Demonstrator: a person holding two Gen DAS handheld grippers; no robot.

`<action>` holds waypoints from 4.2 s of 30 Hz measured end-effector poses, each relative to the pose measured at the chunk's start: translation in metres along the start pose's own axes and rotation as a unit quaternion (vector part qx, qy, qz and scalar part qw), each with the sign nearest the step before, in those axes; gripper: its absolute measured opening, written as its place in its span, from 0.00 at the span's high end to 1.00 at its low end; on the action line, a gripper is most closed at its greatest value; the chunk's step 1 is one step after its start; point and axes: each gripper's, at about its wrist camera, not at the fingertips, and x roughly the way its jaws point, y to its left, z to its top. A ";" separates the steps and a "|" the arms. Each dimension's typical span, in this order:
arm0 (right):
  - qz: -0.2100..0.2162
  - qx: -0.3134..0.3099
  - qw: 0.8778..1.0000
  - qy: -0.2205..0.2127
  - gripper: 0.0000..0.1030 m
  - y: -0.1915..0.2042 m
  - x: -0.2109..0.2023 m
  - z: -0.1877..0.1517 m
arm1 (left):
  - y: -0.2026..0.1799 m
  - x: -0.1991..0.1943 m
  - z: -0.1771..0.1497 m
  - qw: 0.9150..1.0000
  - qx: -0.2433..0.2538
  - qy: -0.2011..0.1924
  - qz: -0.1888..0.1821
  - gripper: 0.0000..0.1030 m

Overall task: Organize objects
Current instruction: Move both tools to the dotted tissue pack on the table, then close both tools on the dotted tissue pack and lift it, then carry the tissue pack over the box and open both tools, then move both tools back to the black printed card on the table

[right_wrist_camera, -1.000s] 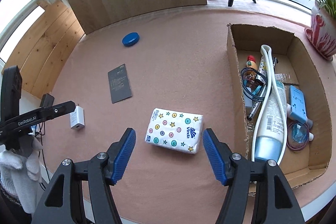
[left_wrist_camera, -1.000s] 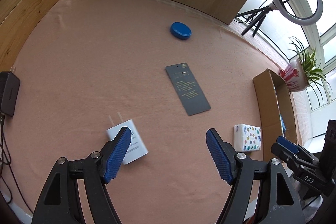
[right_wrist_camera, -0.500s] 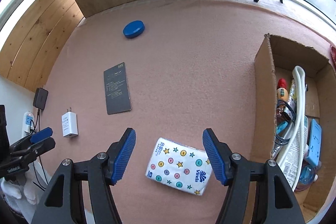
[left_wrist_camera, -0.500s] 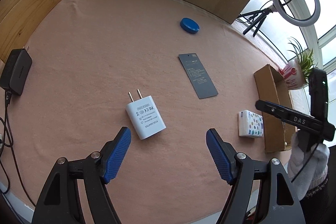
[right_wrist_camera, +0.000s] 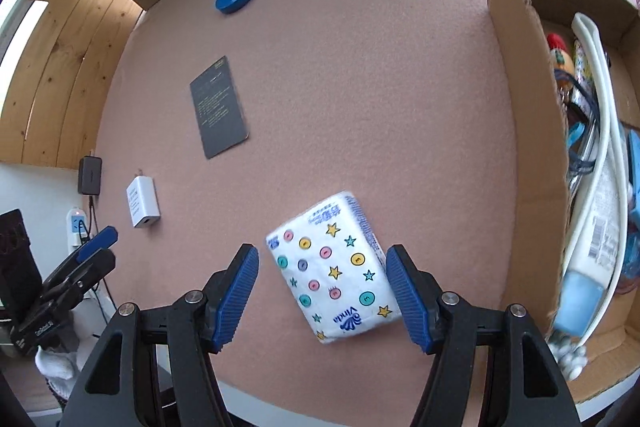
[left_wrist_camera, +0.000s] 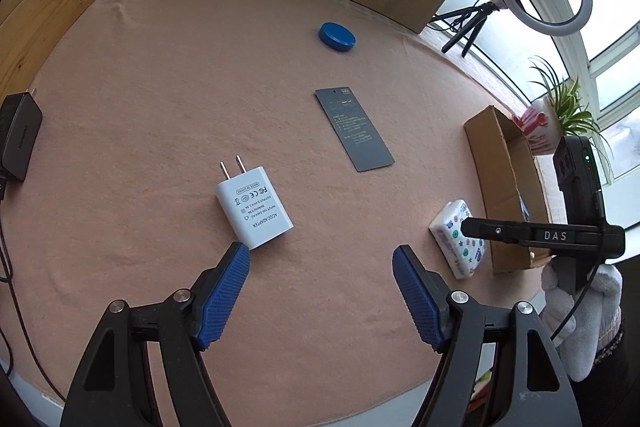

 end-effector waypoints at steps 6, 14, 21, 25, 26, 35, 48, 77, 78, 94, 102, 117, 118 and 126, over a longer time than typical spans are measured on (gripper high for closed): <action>0.055 0.021 0.998 -0.027 0.44 -0.001 -0.004 -0.024 | -0.029 0.018 -0.005 0.998 0.052 0.028 -0.021 0.25; 0.061 0.063 0.995 -0.051 0.62 -0.021 -0.007 -0.027 | -0.095 0.058 -0.016 0.987 0.126 0.073 -0.068 0.26; 0.078 0.057 0.994 -0.049 0.74 -0.022 -0.003 -0.028 | -0.124 0.087 -0.016 0.980 0.146 0.103 -0.091 0.40; 0.084 0.057 0.994 -0.047 0.75 -0.021 0.000 -0.028 | -0.129 0.099 -0.019 0.978 0.148 0.116 -0.092 0.48; 0.084 0.054 0.994 -0.047 0.75 -0.020 0.000 -0.029 | -0.130 0.101 -0.019 0.977 0.147 0.119 -0.096 0.53; 0.051 0.028 0.996 -0.063 0.76 -0.013 -0.005 -0.031 | -0.135 0.102 -0.022 0.976 0.155 0.117 -0.093 0.58; 0.034 0.004 0.992 -0.118 0.76 -0.008 -0.047 -0.034 | -0.159 0.072 -0.008 0.977 0.171 0.081 -0.103 0.60; -0.053 0.113 0.968 -0.215 0.76 -0.151 -0.152 -0.075 | -0.360 0.134 -0.024 0.939 0.277 0.091 -0.180 0.60; -0.054 0.115 0.968 -0.215 0.76 -0.154 -0.152 -0.075 | -0.364 0.137 -0.025 0.939 0.279 0.093 -0.181 0.60; -0.101 0.109 0.963 -0.226 0.55 -0.158 -0.150 -0.071 | -0.364 0.142 -0.023 0.946 0.277 0.074 -0.150 0.48; -0.096 0.112 0.960 -0.240 0.54 -0.147 -0.152 -0.064 | -0.332 0.119 -0.012 0.957 0.248 0.059 -0.142 0.48; -0.104 0.036 0.961 -0.254 0.54 -0.064 -0.126 -0.040 | -0.212 0.056 0.015 0.984 0.148 0.011 -0.095 0.48; -0.103 0.034 0.960 -0.259 0.54 -0.058 -0.124 -0.037 | -0.203 0.051 0.016 0.986 0.141 0.007 -0.090 0.47; -0.090 -0.003 0.965 -0.246 0.54 -0.016 -0.098 -0.012 | -0.129 0.021 0.023 0.995 0.091 -0.011 -0.048 0.47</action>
